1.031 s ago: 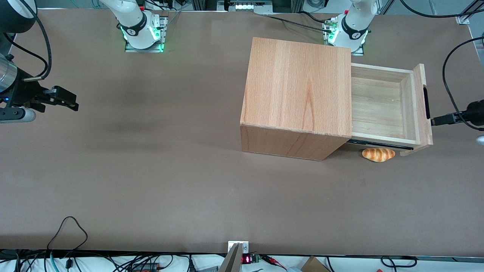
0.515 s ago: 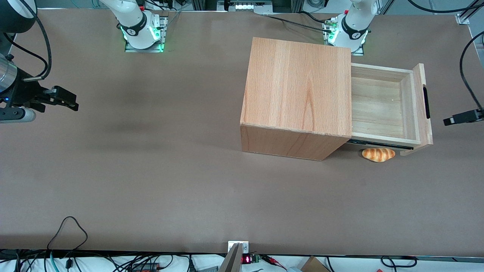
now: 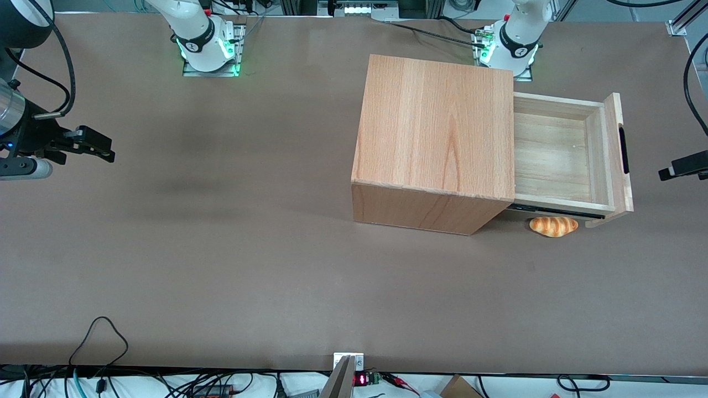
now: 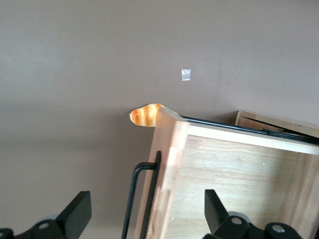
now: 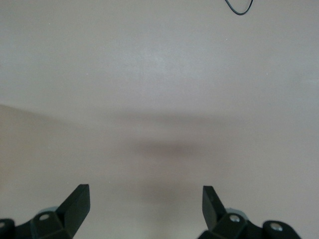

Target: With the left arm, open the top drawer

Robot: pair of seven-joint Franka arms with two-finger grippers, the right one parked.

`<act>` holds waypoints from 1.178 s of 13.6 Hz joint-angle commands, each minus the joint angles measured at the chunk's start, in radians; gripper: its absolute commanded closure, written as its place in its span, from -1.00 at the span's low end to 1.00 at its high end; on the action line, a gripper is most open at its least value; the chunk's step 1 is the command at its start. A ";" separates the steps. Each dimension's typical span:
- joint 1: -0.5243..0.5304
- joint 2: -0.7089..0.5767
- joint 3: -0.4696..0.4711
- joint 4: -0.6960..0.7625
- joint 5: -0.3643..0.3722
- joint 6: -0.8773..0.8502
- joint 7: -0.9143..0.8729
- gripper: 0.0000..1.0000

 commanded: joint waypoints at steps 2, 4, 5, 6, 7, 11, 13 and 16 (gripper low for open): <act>-0.152 -0.037 0.059 0.011 0.080 -0.015 -0.015 -1.00; -0.252 -0.066 0.141 0.009 0.087 -0.015 -0.031 -1.00; -0.301 -0.083 0.184 0.005 0.088 -0.015 -0.037 -1.00; -0.346 -0.099 0.226 -0.001 0.088 -0.017 -0.037 -1.00; -0.387 -0.118 0.260 -0.009 0.088 -0.018 -0.050 -1.00; -0.440 -0.185 0.288 -0.055 0.090 -0.020 -0.075 -1.00; -0.427 -0.225 0.275 -0.095 0.090 -0.015 -0.074 -1.00; -0.394 -0.274 0.240 -0.146 0.090 -0.012 -0.074 -1.00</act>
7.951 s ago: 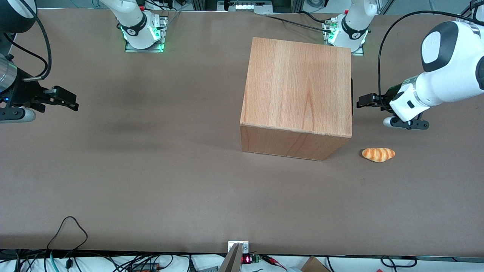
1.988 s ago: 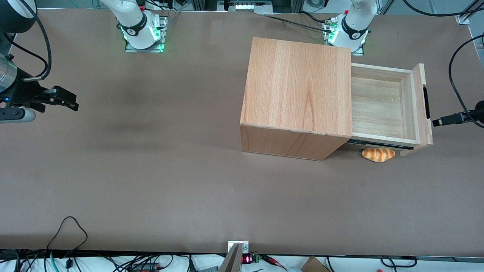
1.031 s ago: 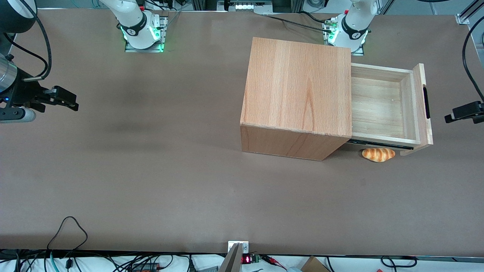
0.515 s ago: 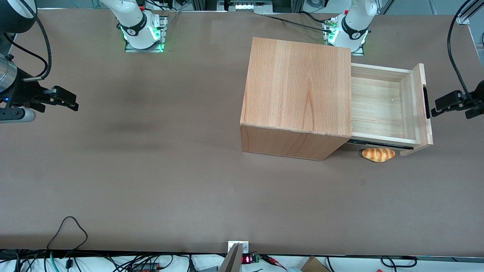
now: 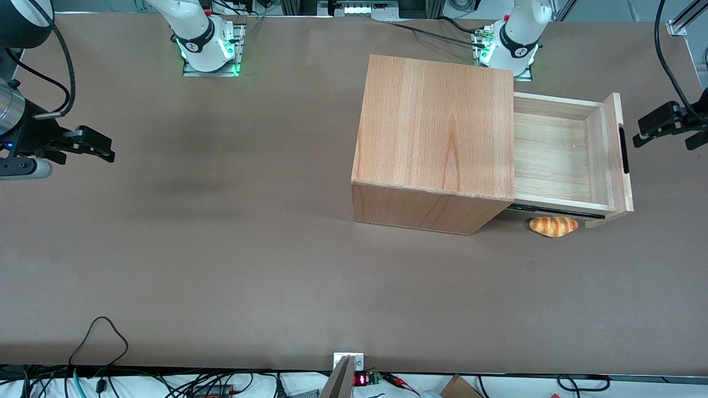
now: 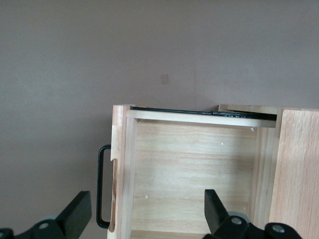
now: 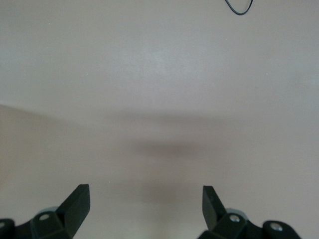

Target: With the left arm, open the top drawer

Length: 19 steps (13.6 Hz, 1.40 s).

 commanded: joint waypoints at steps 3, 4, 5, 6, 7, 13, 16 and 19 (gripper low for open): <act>0.040 -0.085 -0.058 -0.093 0.029 0.010 -0.007 -1.00; 0.040 -0.085 -0.058 -0.093 0.029 0.009 -0.008 -1.00; 0.040 -0.084 -0.058 -0.089 0.029 0.006 -0.008 -1.00; 0.040 -0.079 -0.058 -0.080 0.029 0.004 -0.014 -1.00; 0.040 -0.074 -0.060 -0.073 0.028 0.006 -0.020 -1.00; 0.034 -0.050 -0.061 -0.029 0.028 -0.073 -0.010 -1.00; 0.032 -0.051 -0.061 -0.027 0.026 -0.073 -0.020 -1.00; 0.035 -0.047 -0.060 -0.026 0.029 -0.068 -0.023 -1.00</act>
